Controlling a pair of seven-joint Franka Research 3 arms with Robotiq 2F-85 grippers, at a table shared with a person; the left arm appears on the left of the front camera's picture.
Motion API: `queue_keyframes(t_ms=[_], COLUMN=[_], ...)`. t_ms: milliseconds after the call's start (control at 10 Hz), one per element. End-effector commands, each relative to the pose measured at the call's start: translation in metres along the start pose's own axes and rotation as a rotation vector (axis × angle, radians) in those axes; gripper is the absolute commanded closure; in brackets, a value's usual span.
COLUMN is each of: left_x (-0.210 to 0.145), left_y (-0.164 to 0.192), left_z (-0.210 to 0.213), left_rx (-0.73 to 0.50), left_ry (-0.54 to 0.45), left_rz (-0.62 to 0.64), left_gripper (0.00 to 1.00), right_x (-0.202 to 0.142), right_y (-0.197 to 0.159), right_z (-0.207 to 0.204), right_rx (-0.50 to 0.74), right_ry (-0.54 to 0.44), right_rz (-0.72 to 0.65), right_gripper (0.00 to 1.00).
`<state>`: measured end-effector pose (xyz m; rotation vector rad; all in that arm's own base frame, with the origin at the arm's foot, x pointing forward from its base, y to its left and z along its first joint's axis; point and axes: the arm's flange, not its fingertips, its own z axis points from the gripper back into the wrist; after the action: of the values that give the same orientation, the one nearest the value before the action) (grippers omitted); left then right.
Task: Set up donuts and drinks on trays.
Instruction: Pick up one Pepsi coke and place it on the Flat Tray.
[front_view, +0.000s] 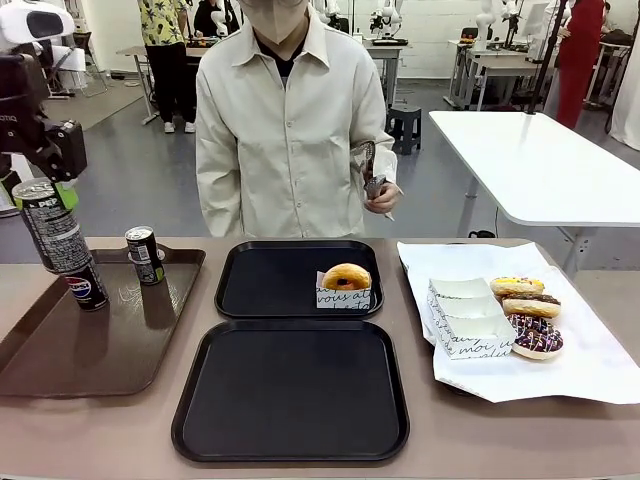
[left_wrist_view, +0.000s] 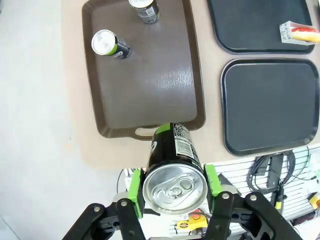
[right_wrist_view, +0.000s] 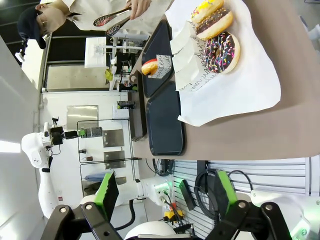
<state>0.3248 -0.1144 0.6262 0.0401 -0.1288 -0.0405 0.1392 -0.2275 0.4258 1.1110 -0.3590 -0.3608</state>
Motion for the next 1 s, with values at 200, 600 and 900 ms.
queue_keyframes(t_ms=[200, 600, 900], left_x=[0.012, 0.033, 0.085], left_y=[-0.001, -0.054, -0.142], left_z=[-0.025, -0.040, -0.075], left_rx=[0.006, -0.025, -0.041], left_ry=[-0.015, -0.041, -0.043], left_rz=[-0.003, -0.031, -0.137], left_gripper=[1.00, 0.42, 0.42], right_x=[0.000, 0.000, 0.000], right_y=[-0.001, -0.001, -0.001], right_z=[0.000, 0.000, 0.000], right_rx=[0.029, 0.029, 0.029], right_ry=[-0.007, -0.007, -0.007], right_rz=[0.017, 0.017, 0.017], right_gripper=[0.00, 0.00, 0.00])
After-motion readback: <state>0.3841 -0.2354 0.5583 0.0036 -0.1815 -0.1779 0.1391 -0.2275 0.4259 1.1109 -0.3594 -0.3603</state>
